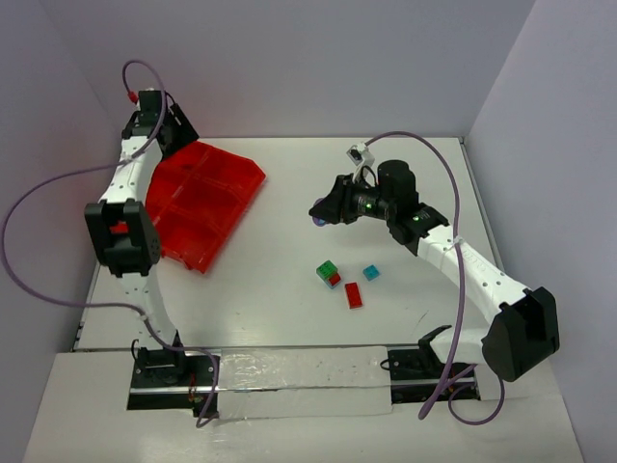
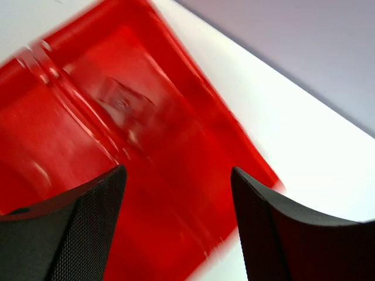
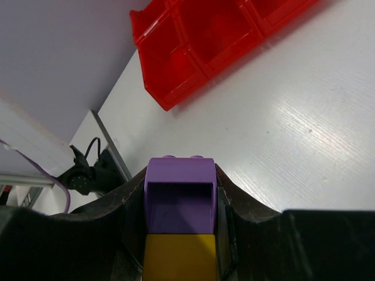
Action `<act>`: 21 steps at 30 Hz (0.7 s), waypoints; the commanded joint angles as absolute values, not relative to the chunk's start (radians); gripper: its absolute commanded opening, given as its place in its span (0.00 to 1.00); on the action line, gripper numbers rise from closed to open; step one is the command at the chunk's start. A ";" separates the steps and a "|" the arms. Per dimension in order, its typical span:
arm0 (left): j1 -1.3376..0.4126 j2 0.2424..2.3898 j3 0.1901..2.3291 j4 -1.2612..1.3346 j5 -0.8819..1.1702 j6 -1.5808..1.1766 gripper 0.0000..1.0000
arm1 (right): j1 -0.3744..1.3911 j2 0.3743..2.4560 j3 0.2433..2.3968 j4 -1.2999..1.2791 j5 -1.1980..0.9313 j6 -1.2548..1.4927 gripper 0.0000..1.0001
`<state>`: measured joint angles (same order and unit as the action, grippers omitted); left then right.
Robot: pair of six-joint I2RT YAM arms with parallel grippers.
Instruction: Sort the legos into containers by color
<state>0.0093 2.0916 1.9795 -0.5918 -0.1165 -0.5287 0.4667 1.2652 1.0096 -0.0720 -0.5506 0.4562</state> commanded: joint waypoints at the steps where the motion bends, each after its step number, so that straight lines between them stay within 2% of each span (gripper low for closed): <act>1: -0.071 1.774 1.852 -0.556 0.088 -0.502 0.79 | 0.465 1.249 1.016 -0.008 -0.615 0.478 0.01; 7: -0.113 1.430 1.365 -0.260 0.562 -0.554 0.80 | 0.463 1.215 0.965 0.093 -0.701 0.530 0.01; 8: -0.123 1.385 1.292 -0.233 0.578 -0.583 0.80 | 0.463 1.213 0.964 0.111 -0.710 0.550 0.01; 10: -0.169 1.262 1.072 0.083 0.749 -0.743 0.81 | 0.465 1.212 0.953 0.194 -0.730 0.628 0.01; 14: -0.245 1.148 0.790 0.476 0.755 -0.984 0.84 | 0.465 1.226 0.929 0.360 -0.688 0.848 0.00; 17: -0.308 1.157 0.727 0.636 0.741 -1.080 0.85 | 0.467 1.230 0.897 0.498 -0.632 0.955 0.01; 21: -0.358 1.205 0.678 0.875 0.743 -1.242 0.86 | 0.475 1.251 0.898 0.537 -0.589 1.020 0.01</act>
